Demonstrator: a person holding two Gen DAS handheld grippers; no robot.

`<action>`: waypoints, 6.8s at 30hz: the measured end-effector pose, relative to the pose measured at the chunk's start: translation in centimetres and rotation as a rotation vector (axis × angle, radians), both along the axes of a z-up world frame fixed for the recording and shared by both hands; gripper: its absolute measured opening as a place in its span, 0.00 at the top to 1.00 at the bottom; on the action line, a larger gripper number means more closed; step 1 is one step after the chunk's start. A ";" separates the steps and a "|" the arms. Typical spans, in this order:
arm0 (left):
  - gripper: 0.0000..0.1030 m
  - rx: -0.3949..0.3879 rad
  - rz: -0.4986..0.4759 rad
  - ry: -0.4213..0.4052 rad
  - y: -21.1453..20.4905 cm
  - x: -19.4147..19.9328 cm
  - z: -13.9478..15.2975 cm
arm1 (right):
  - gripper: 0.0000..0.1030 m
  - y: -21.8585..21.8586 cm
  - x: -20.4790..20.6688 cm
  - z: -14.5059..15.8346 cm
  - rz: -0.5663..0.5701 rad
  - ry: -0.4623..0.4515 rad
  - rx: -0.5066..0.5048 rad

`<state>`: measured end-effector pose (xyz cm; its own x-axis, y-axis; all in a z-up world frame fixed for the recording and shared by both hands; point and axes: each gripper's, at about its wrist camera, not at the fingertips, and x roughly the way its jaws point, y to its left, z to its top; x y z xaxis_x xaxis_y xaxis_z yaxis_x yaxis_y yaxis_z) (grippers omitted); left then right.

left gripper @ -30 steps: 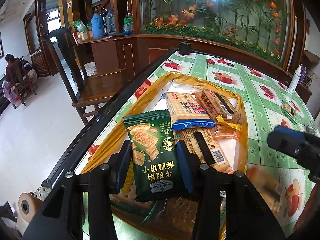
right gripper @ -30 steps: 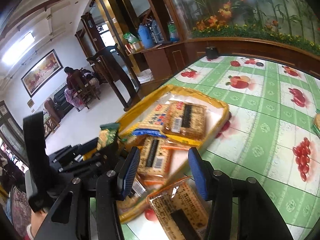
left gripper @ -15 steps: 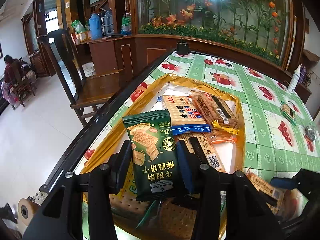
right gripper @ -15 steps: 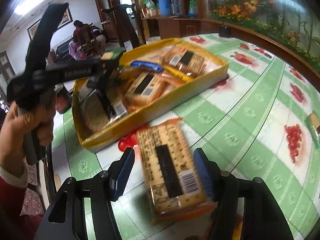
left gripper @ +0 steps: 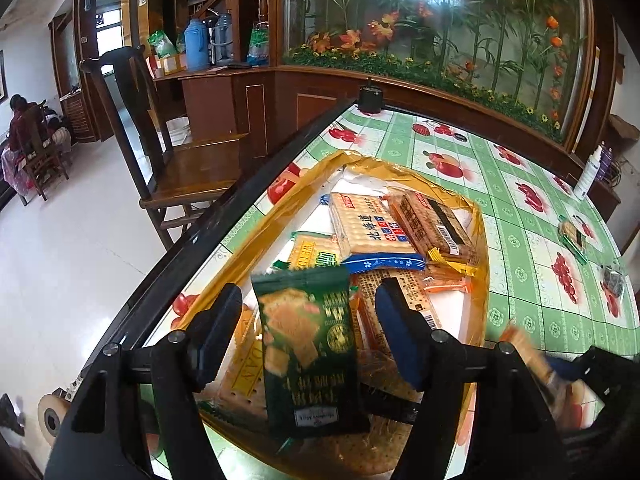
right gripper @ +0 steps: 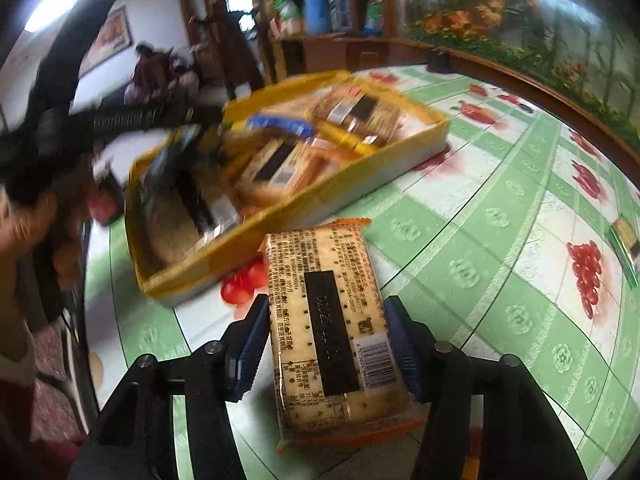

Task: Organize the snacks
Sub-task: 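Lower the long tan pack into the tray with the right gripper while the left releases the dark green pack, then move both grippers back toward the round cracker pack and clear bag, then grasp the clear bag with the right gripper while the left grasps the round cracker pack, then carry the clear bag and round cracker pack over the white tray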

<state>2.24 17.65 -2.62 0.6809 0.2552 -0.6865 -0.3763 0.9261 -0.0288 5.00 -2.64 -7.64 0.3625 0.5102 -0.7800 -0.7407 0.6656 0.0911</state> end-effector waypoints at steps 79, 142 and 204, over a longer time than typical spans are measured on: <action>0.13 0.114 -0.580 0.150 -34.3 26.7 -3.7 | 0.00 -34.2 18.2 -0.4 -1.095 0.071 0.008; 0.26 0.019 -0.588 0.132 -25.4 16.8 -4.0 | 0.51 -28.7 13.4 0.9 -0.813 0.019 0.032; 0.26 0.062 -0.156 -0.067 -3.1 -3.0 2.7 | 0.63 -6.9 2.6 6.1 -0.323 0.039 0.247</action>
